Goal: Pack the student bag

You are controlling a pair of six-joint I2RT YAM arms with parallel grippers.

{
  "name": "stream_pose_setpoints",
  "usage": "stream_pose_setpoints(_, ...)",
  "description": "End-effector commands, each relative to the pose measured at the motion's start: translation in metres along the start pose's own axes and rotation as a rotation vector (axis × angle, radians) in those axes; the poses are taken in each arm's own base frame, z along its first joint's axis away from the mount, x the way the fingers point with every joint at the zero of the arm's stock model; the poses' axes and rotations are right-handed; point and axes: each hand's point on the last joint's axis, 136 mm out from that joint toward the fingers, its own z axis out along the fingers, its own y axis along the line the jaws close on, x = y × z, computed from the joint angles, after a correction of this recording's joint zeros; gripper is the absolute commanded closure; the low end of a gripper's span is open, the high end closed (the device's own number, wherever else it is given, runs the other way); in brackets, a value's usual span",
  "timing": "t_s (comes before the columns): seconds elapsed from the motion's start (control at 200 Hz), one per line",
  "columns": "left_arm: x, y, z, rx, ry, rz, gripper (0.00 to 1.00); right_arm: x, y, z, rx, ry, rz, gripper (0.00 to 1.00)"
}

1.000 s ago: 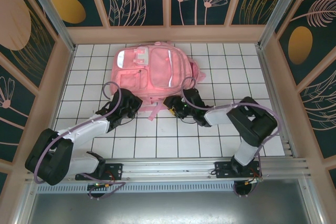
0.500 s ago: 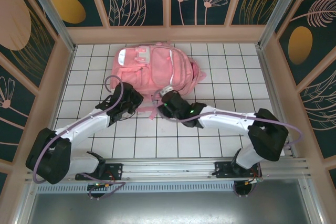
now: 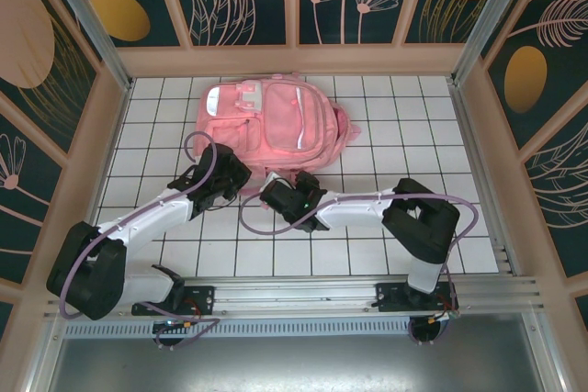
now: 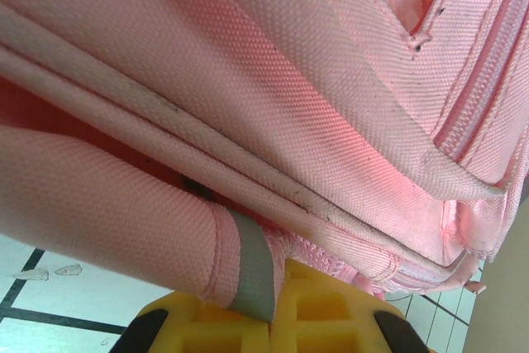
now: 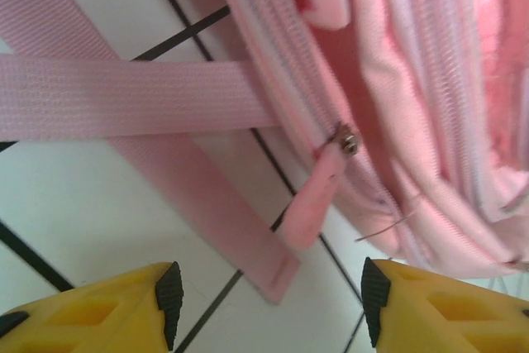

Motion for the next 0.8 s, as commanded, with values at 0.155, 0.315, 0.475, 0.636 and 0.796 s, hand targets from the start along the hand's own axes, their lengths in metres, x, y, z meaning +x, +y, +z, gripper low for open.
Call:
stream_pose_setpoints(0.155,-0.012,-0.038,-0.009,0.140,-0.032,0.005,1.00,-0.034,-0.018,-0.009,0.067,-0.079,0.017,0.42)
stream_pose_setpoints(0.315,-0.011,-0.037,-0.010,0.141,-0.032,0.001,1.00,-0.037,-0.013,-0.007,0.042,-0.069,0.012,0.58)
stream_pose_setpoints(0.475,-0.011,-0.034,-0.009,0.133,-0.033,0.005,1.00,-0.033,-0.016,-0.006,0.026,-0.048,0.043,0.88)
stream_pose_setpoints(0.636,-0.013,-0.030,-0.010,0.121,-0.046,0.009,1.00,-0.036,-0.026,-0.013,-0.086,-0.067,0.189,1.00)
stream_pose_setpoints(0.796,-0.017,-0.023,-0.012,0.106,-0.067,0.009,1.00,-0.033,-0.044,-0.020,-0.348,-0.103,0.535,1.00)
